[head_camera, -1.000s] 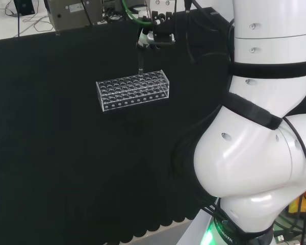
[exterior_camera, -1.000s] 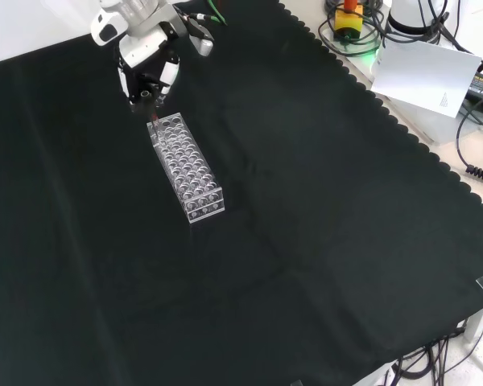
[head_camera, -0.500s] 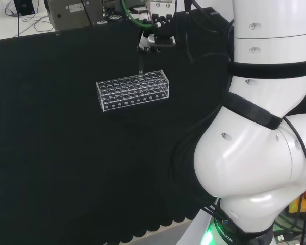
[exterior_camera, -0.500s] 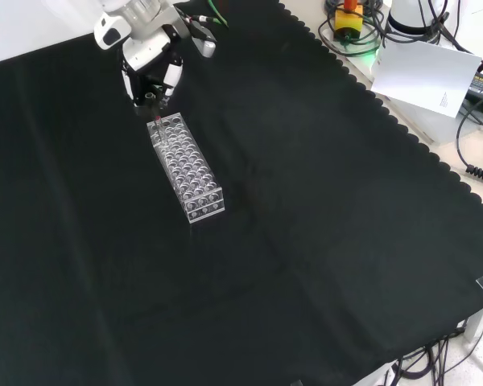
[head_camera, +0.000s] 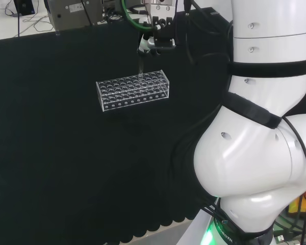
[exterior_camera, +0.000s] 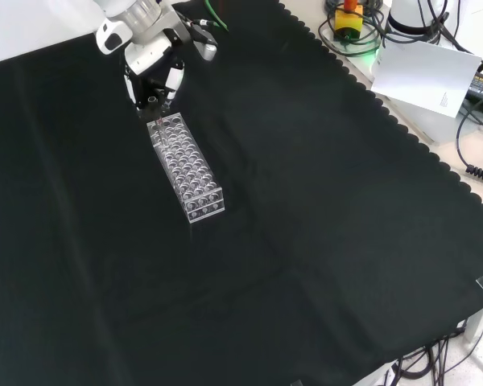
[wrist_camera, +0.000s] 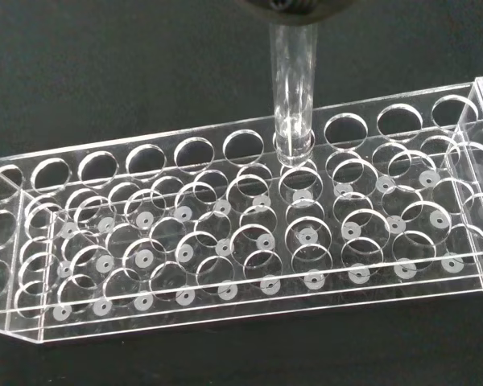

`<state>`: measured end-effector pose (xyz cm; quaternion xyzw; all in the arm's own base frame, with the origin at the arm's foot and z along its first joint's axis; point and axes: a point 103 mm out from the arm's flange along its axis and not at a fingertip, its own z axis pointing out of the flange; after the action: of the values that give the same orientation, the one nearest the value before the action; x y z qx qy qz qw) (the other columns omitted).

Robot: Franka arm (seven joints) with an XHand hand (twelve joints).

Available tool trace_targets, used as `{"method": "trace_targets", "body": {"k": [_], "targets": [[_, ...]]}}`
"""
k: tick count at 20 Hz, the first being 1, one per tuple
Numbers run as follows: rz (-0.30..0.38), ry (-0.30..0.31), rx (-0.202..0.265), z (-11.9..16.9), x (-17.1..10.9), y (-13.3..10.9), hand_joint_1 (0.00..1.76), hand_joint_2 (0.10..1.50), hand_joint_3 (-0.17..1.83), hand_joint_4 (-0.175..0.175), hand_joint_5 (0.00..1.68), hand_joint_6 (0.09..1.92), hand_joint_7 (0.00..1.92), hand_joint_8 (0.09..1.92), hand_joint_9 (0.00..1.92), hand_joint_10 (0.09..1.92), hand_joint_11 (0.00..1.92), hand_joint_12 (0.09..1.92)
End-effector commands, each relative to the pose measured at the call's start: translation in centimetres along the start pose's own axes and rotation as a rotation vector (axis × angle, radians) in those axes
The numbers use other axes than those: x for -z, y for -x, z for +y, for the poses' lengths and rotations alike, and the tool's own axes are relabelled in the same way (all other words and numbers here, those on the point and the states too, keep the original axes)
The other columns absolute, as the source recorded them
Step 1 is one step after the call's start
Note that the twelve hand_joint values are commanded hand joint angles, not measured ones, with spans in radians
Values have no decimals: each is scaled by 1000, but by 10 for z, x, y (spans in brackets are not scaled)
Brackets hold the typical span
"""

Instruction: Put the test tube back in the rack.

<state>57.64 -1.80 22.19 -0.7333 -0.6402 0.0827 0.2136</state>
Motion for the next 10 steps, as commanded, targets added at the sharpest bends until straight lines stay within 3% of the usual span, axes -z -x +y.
{"method": "trace_targets", "body": {"k": [1, 10], "targets": [[-11, -17, -4, 7, -8, -3, 1423, 1062, -166, -175, 1303, 137, 1248, 879, 1285, 559, 1333, 815], [5, -38, -1, 14, -19, -3, 1423, 1063, -167, -175, 1303, 137, 1248, 879, 1285, 558, 1333, 816]]}}
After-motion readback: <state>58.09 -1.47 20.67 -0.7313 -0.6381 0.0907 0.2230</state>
